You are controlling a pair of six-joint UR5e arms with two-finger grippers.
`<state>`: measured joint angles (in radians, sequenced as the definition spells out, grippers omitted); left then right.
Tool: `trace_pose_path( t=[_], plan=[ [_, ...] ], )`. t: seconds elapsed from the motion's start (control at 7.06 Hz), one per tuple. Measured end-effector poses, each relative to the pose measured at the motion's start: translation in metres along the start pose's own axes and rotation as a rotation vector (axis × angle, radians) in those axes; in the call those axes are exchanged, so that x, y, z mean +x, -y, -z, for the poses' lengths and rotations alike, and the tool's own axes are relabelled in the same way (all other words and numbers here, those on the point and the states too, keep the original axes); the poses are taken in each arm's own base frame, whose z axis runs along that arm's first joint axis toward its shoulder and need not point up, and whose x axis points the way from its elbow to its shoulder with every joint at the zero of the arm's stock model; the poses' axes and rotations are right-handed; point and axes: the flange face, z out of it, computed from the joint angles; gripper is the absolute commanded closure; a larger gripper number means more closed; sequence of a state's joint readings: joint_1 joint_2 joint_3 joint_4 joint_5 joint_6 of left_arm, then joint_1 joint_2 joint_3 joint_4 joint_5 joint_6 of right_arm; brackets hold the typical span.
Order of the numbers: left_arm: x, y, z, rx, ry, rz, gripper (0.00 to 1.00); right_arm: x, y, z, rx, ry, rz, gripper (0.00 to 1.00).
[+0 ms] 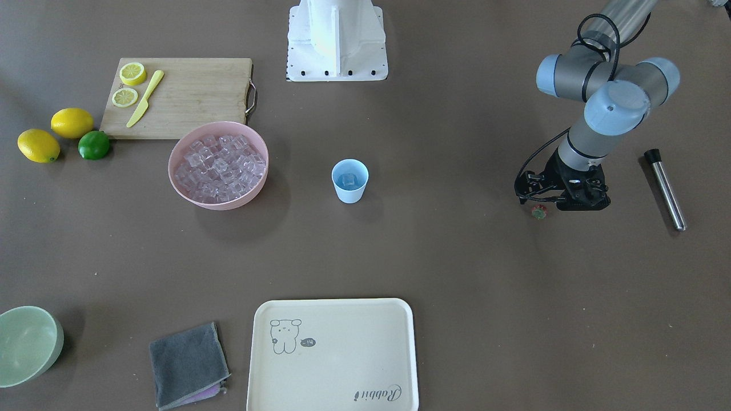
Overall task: Mash ice and strawberries in cup
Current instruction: 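Move the open left gripper down toward the red strawberry, then close the left gripper on the red strawberry and lift it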
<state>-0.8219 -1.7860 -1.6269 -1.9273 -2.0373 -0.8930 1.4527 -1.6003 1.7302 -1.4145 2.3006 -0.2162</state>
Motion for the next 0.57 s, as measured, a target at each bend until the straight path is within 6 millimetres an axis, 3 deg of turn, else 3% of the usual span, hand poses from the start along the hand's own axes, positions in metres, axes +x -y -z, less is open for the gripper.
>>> trace_pose_path(
  t=[0.14, 0.43, 0.57],
  plan=[
    [-0.0022, 0.003, -0.0101, 0.001, -0.003, -0.004, 0.16, -0.0013, -0.0024, 0.0008, 0.001, 0.0, 0.001, 0.0],
    [-0.002, 0.0079, -0.0189, -0.001, -0.001, -0.003, 0.78, -0.0042, -0.0057, 0.0031, 0.004, 0.0, 0.004, 0.0],
    [-0.0022, 0.0085, -0.0174, 0.001, -0.004, -0.002, 0.88, -0.0051, -0.008, 0.003, 0.004, 0.005, 0.003, 0.0]
  ],
)
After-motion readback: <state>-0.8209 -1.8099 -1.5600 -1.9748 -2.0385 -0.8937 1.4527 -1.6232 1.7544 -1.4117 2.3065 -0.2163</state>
